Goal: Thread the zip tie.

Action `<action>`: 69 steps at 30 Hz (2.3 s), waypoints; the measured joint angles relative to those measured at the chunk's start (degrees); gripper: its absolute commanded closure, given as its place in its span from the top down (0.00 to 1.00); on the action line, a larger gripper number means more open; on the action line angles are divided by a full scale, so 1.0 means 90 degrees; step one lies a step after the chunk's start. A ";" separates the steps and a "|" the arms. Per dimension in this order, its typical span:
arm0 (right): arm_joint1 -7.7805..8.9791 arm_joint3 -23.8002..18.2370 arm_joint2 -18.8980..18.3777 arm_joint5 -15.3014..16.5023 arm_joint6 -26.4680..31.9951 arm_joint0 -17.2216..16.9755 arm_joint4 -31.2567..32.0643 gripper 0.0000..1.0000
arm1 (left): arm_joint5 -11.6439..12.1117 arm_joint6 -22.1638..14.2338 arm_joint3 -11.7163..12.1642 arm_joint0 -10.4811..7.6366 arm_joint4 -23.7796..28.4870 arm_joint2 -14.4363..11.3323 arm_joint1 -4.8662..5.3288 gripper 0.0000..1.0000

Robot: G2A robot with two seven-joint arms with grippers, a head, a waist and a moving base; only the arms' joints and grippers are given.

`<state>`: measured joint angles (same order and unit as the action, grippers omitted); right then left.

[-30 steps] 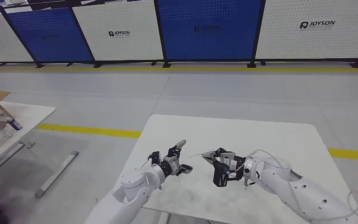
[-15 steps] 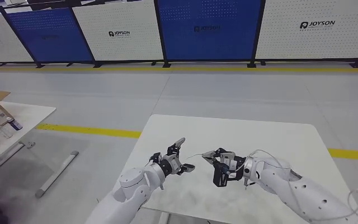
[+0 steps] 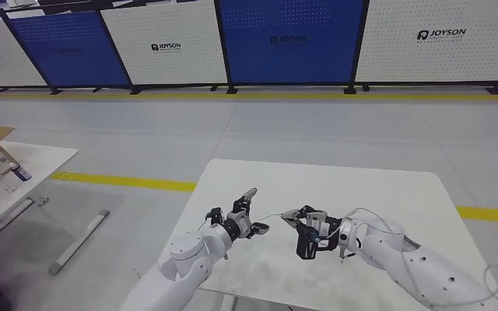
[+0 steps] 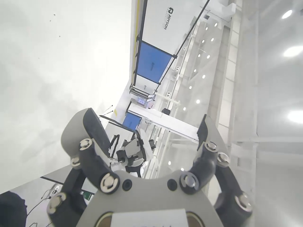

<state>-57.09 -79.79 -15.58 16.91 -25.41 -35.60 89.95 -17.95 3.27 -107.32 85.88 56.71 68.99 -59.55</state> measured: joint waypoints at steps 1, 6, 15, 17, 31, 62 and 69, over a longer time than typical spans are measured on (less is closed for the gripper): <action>0.0000 0.0000 0.0000 0.0000 0.0000 0.0000 0.0000 0.00 | -0.0004 -0.0006 -0.0010 -0.0006 0.0016 -0.0003 -0.0007 1.00; 0.0000 0.0000 0.0000 0.0000 0.0000 0.0000 0.0000 0.00 | -0.0067 0.0003 0.0005 -0.0050 0.0234 0.0002 -0.0044 0.60; 0.0000 0.0000 0.0000 0.0000 0.0000 0.0000 0.0000 0.00 | -0.0170 0.0177 0.0083 -0.0211 0.0330 -0.0204 -0.0083 0.24; 0.0000 0.0000 0.0000 0.0000 0.0000 0.0000 0.0000 0.00 | -0.0170 0.0181 0.0051 -0.0209 0.0299 -0.0238 -0.0078 0.23; 0.0000 0.0000 0.0000 0.0000 0.0000 0.0000 0.0000 0.00 | -0.0170 0.0178 -0.0187 -0.0083 0.0143 -0.0347 0.0007 0.20; 0.0001 -0.0060 -0.0256 0.0048 0.0120 -0.0193 -0.0020 1.00 | -0.0170 0.0261 -0.0124 -0.0142 0.0029 -0.0401 0.0115 0.00; 0.0178 -0.0097 -0.0834 -0.0030 0.0221 -0.0544 -0.0087 1.00 | -0.0114 0.0625 -0.0147 -0.0091 -0.0738 -0.0461 0.0132 0.00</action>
<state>-55.49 -80.66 -23.09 16.63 -23.42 -40.50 89.17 -18.97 8.90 -108.64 85.06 50.07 64.84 -58.36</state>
